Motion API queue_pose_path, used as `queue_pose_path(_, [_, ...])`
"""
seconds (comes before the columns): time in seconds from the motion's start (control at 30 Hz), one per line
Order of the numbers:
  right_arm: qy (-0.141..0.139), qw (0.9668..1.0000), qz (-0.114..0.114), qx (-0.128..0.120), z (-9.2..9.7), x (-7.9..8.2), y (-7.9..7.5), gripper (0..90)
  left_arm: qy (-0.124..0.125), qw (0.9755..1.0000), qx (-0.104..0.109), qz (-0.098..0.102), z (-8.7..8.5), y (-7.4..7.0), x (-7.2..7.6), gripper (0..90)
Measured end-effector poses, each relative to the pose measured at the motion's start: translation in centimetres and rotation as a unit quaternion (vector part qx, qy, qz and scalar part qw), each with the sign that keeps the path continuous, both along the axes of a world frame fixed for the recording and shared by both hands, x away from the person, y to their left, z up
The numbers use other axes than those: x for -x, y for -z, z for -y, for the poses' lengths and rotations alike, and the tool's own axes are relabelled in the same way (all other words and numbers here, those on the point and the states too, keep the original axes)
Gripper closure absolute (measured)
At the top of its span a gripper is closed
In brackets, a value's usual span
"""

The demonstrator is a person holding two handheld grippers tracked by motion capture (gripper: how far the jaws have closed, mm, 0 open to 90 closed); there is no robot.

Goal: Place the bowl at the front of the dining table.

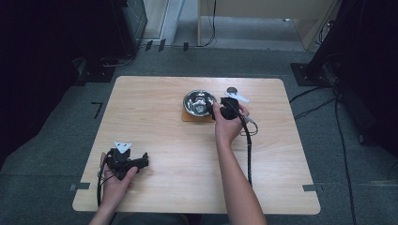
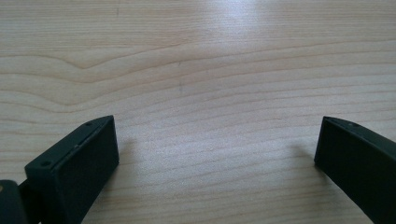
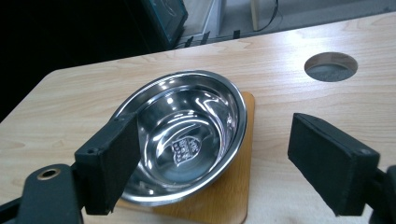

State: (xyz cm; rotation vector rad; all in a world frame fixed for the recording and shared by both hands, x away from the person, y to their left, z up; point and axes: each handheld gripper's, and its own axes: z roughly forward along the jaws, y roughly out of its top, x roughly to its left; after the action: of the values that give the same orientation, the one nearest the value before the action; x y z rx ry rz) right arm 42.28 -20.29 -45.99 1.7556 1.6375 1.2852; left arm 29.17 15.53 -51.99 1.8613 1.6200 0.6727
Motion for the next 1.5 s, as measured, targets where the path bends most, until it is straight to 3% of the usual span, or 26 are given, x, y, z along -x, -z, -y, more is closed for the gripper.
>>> queue_pose_path(0.37, [-0.001, 0.9999, -0.011, 0.011, 0.8, 2.1, 0.4, 13.8, 0.0, 1.0, 0.0, 0.0, 0.0, 0.0, 0.0, 0.0])
queue_pose_path(0.43, [-0.008, 0.9996, -0.016, 0.023, 1.2, 2.6, 0.8, 13.5, 0.0, 1.0, -0.001, 0.0, 0.0, 0.0, 0.0, 0.0])
queue_pose_path(0.6, [-0.001, 0.9996, -0.021, 0.02, 2.0, 3.5, 1.4, 13.5, 0.0, 1.0, -0.001, 0.0, 0.0, 0.0, 0.0, 0.0])
queue_pose_path(1.5, [0.016, 0.9988, -0.016, 0.044, 6.1, 7.7, 2.4, 13.6, 0.0, 1.0, -0.001, 0.0, 0.0, 0.0, 0.0, 0.0])
